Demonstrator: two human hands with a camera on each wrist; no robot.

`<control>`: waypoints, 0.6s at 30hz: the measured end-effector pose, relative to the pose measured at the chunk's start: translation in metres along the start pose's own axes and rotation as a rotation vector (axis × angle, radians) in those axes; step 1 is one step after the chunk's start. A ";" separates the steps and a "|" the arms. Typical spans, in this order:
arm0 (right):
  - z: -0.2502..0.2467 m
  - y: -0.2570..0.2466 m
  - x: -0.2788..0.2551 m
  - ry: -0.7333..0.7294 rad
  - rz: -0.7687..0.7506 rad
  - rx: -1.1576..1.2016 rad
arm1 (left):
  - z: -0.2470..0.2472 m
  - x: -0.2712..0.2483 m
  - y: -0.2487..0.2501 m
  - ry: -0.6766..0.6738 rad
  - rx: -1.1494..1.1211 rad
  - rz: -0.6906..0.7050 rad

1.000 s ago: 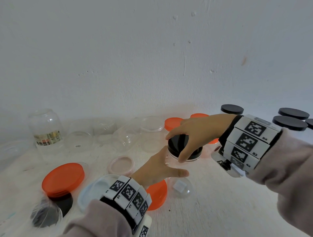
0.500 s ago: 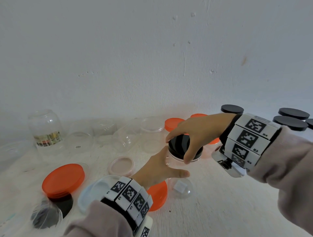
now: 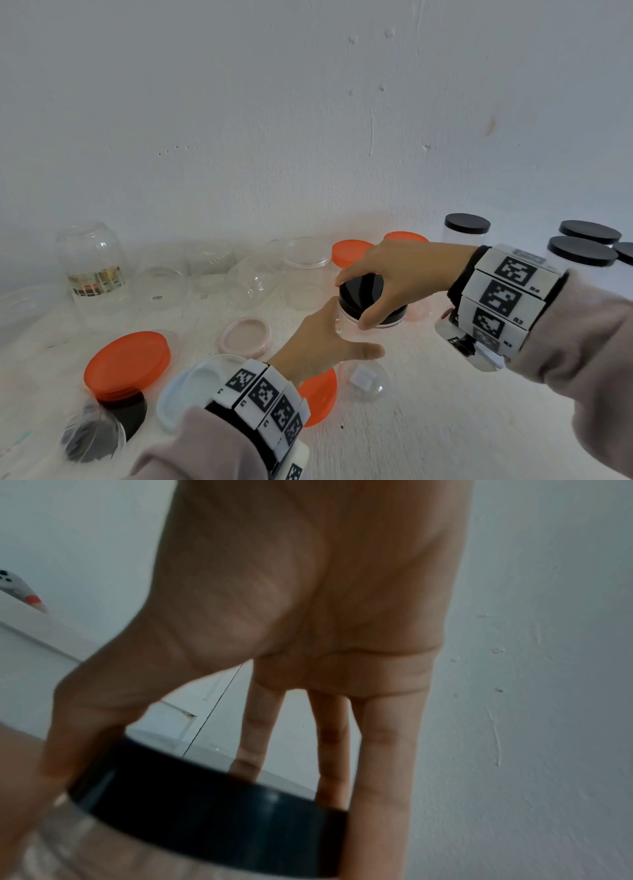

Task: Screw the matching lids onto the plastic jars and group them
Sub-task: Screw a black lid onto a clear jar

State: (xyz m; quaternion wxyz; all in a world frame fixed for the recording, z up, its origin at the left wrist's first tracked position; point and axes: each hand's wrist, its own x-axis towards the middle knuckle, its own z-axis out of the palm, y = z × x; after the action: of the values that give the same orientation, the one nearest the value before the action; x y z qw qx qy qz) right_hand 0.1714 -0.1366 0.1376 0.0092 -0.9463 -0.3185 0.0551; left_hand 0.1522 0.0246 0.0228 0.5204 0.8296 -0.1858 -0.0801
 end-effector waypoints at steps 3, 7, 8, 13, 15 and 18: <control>0.004 0.001 -0.001 0.037 -0.008 0.021 | 0.000 0.000 0.000 0.003 -0.006 0.002; 0.007 0.003 -0.003 0.047 0.004 0.039 | 0.000 -0.001 0.000 0.004 -0.007 0.006; 0.007 0.003 -0.003 0.035 0.005 0.043 | -0.001 -0.001 0.000 0.005 -0.001 0.010; 0.004 0.004 0.000 -0.049 -0.005 0.022 | -0.003 0.000 0.002 0.000 0.019 0.029; 0.002 0.005 0.003 -0.078 0.001 0.020 | -0.004 0.001 0.002 0.000 0.024 0.031; 0.000 0.007 0.004 -0.109 0.004 0.030 | -0.004 0.001 0.001 0.006 0.028 0.031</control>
State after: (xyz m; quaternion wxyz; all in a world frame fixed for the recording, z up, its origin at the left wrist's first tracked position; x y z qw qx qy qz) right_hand 0.1786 -0.1403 0.1370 0.0057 -0.9422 -0.3158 0.1114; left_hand 0.1537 0.0267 0.0257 0.5106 0.8340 -0.1984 -0.0669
